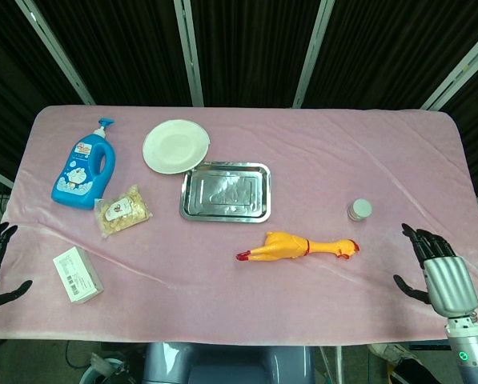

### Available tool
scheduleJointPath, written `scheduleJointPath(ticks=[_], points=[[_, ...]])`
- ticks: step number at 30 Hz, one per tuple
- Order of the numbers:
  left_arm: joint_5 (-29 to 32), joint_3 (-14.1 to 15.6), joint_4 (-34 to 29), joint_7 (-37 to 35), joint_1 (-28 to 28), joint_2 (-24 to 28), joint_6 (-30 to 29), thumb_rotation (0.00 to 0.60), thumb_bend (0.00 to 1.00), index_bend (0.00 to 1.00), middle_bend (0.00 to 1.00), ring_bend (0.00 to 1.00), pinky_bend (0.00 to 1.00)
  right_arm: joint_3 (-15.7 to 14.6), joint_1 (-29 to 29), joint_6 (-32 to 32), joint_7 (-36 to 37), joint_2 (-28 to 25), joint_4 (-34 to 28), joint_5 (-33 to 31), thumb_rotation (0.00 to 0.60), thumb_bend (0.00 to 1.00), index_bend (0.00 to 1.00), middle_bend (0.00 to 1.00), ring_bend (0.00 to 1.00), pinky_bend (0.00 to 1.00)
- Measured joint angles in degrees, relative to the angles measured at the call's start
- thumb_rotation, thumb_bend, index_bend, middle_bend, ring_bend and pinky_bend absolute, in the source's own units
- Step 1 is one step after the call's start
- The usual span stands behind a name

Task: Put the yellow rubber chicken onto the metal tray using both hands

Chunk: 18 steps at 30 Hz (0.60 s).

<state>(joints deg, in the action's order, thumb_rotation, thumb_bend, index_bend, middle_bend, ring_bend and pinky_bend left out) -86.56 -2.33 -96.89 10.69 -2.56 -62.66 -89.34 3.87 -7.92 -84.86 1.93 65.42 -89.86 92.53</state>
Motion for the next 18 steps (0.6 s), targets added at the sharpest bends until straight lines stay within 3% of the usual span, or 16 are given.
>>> scheduleJointPath(ticks=[10,18], points=[[0.6,-0.4,-0.2,-0.3,-0.4,0.6,0.7,0.600,0.06,0.10,0.08,0.01,0.06,2.3,-9.2,11.8,4.7,-0.4,-0.6,0.1,0.600,0.26,0.01,0.22,0.16,0.22],[1.2,-1.1,-0.7,-0.2,-0.8,1.9,1.0,0.600,0.06,0.10,0.08,0.01,0.06,2.5,-17.4,25.4,8.0,2.8,3.4,-1.7,0.600,0.26,0.05,0.22,0.16,0.22]])
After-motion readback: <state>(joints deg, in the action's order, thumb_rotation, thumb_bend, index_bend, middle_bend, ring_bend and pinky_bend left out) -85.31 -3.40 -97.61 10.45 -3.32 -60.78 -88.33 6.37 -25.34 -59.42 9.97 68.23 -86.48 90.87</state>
